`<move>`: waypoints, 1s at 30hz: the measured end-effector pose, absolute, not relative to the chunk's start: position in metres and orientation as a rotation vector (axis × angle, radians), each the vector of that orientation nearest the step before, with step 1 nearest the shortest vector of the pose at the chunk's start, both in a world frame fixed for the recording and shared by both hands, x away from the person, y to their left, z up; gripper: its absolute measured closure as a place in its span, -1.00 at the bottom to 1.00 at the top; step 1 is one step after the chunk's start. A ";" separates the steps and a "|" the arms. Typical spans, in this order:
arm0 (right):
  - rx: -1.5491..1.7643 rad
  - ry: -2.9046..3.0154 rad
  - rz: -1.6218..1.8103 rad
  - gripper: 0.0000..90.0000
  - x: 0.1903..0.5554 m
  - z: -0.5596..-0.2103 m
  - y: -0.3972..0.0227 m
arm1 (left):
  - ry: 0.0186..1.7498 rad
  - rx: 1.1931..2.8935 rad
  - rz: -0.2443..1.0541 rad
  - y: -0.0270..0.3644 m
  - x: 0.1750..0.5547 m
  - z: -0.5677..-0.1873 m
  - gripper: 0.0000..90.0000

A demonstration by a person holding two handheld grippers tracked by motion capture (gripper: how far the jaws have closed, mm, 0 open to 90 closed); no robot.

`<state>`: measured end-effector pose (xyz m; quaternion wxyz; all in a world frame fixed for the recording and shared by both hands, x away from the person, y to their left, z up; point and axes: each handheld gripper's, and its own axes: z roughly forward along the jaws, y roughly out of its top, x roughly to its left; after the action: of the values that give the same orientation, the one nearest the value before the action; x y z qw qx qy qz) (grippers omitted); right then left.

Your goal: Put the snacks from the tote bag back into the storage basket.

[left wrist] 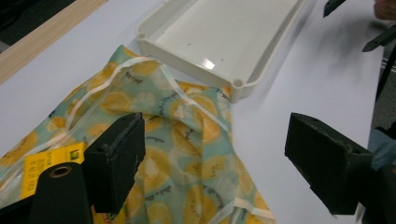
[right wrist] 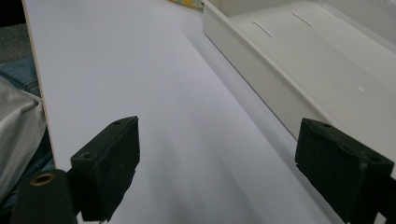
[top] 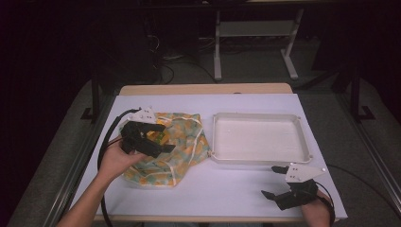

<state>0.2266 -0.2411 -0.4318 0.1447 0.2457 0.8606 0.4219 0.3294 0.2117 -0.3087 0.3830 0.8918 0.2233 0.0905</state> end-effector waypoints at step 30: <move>0.705 2.482 1.216 -0.70 0.226 -0.431 -0.241 | 0.730 2.282 0.294 0.243 0.368 -0.318 -0.53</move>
<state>0.2262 -0.2410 -0.4315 0.1442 0.2447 0.8611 0.4217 0.3677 0.2427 -0.3183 0.3558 0.8836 0.2824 0.1137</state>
